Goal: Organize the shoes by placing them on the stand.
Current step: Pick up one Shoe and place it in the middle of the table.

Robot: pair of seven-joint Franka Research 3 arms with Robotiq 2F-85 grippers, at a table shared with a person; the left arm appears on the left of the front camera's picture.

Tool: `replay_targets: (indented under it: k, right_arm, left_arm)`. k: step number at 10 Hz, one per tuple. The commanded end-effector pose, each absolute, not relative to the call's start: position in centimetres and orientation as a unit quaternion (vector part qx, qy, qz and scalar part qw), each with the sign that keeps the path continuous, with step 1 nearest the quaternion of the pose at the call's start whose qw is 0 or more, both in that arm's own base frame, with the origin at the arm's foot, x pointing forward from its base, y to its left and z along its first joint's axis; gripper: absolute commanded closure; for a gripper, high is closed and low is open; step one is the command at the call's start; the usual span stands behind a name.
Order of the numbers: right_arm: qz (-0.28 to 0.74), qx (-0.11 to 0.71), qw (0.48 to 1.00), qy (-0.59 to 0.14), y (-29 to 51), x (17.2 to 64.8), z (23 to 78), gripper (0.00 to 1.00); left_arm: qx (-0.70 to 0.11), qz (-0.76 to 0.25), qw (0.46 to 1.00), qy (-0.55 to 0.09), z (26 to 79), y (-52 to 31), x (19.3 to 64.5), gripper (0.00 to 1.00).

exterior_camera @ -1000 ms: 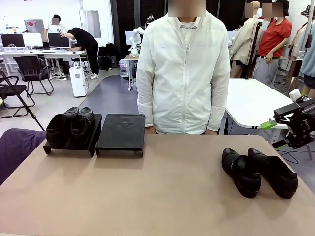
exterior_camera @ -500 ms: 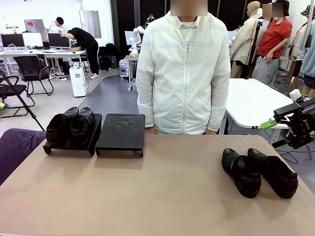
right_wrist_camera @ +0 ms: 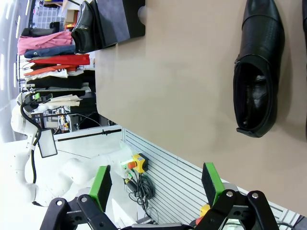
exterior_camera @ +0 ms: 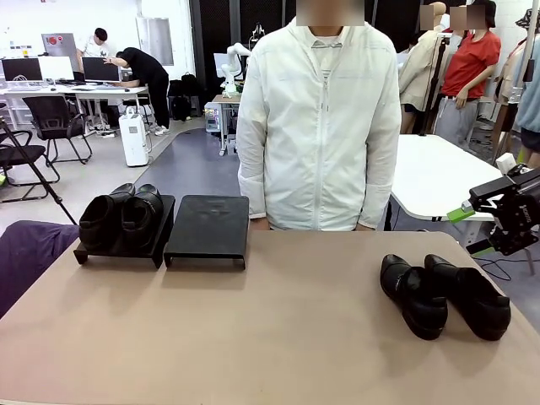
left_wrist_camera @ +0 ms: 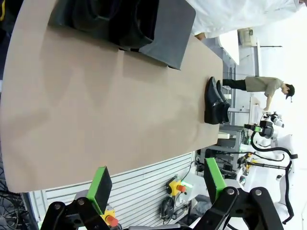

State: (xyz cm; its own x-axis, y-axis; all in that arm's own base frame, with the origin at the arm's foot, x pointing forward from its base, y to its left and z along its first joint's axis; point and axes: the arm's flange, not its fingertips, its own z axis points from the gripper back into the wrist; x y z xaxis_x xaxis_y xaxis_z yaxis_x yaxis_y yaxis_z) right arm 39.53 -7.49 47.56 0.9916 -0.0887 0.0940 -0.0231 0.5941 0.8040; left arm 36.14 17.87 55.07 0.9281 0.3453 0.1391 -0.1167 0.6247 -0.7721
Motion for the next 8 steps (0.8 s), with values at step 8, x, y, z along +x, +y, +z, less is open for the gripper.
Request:
replay_targets:
  k: [8]
  right_arm:
    - [-0.010, 0.359, 0.930, -0.085, -3.7, 42.8, 45.8, 0.00]
  left_arm:
    - [-0.412, 0.130, 0.892, -0.135, 55.0, 18.0, 35.8, 0.00]
